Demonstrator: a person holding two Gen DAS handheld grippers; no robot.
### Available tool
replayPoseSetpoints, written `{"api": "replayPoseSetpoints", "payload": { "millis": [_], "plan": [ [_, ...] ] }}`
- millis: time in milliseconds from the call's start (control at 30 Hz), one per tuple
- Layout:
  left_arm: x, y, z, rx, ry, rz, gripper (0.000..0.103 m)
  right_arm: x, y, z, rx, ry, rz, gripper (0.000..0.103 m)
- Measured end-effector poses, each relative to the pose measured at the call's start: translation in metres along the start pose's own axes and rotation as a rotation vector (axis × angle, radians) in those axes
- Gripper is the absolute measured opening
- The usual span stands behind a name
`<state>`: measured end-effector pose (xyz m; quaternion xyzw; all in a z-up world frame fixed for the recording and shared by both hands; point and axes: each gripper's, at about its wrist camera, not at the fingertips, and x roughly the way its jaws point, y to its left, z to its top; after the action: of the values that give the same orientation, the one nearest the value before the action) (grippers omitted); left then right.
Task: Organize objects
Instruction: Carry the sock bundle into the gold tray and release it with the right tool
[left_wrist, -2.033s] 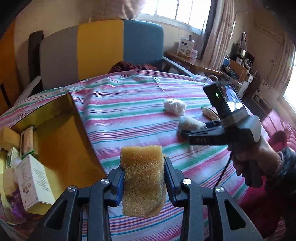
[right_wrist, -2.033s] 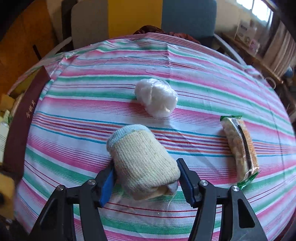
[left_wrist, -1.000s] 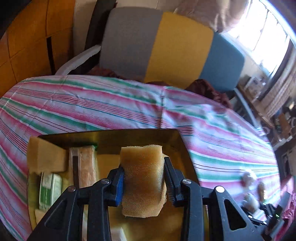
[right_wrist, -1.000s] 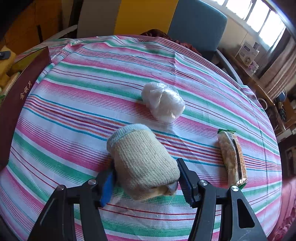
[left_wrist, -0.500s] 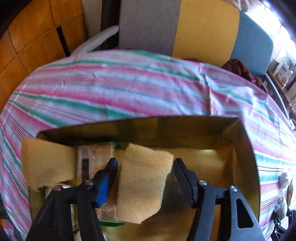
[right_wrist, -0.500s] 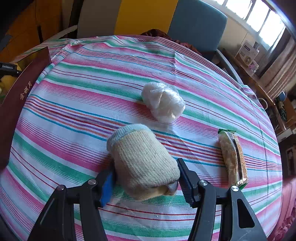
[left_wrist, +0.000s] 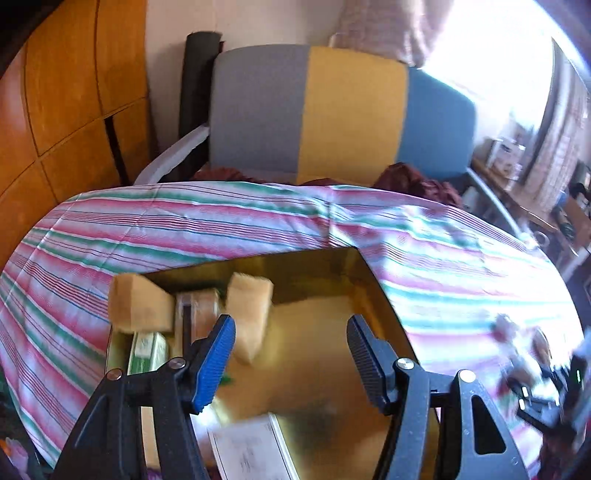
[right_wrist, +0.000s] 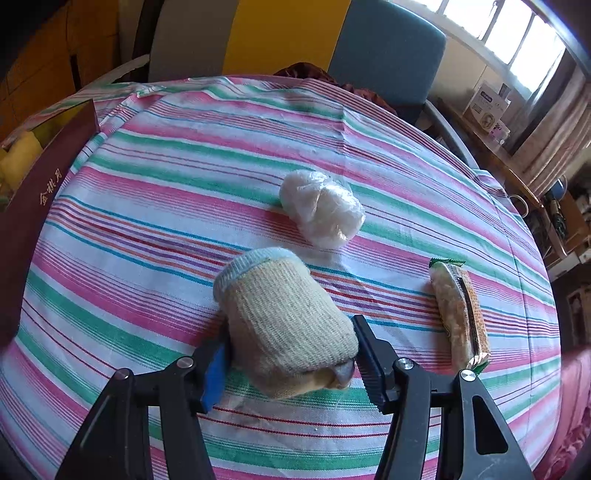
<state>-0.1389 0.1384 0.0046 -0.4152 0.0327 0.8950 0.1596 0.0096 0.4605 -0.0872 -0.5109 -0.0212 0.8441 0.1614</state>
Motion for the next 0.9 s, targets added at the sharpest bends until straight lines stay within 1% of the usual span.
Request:
{"api": "replayPoseSetpoints", "payload": {
  "millis": [133, 233, 333, 433, 567, 667, 800, 900],
  "plan": [
    [-0.021, -0.004, -0.023, 0.011, -0.005, -0.023, 0.064, -0.013, 0.001, 0.007, 0.027, -0.029, 0.016, 0.061],
    [-0.030, -0.001, -0.036, 0.003, -0.004, -0.032, 0.064, -0.022, 0.008, 0.013, 0.052, -0.046, 0.046, 0.061],
    [-0.038, 0.006, -0.048, -0.015, -0.004, -0.051, 0.061, -0.036, 0.027, 0.021, 0.047, -0.080, 0.066, 0.061],
    [-0.045, 0.014, -0.056, -0.025, -0.011, -0.051, 0.058, -0.056, 0.050, 0.035, 0.049, -0.131, 0.104, 0.061],
    [-0.057, 0.028, -0.067, -0.057, -0.029, -0.036, 0.057, -0.084, 0.092, 0.058, 0.047, -0.209, 0.187, 0.061],
    [-0.064, 0.040, -0.074, -0.077, -0.040, -0.024, 0.056, -0.094, 0.130, 0.075, 0.027, -0.234, 0.249, 0.061],
    [-0.068, 0.058, -0.083, -0.104, -0.046, -0.006, 0.055, -0.093, 0.183, 0.094, -0.004, -0.219, 0.317, 0.061],
    [-0.067, 0.070, -0.089, -0.136, -0.038, 0.001, 0.055, -0.081, 0.224, 0.104, -0.044, -0.185, 0.315, 0.061]
  ]
}}
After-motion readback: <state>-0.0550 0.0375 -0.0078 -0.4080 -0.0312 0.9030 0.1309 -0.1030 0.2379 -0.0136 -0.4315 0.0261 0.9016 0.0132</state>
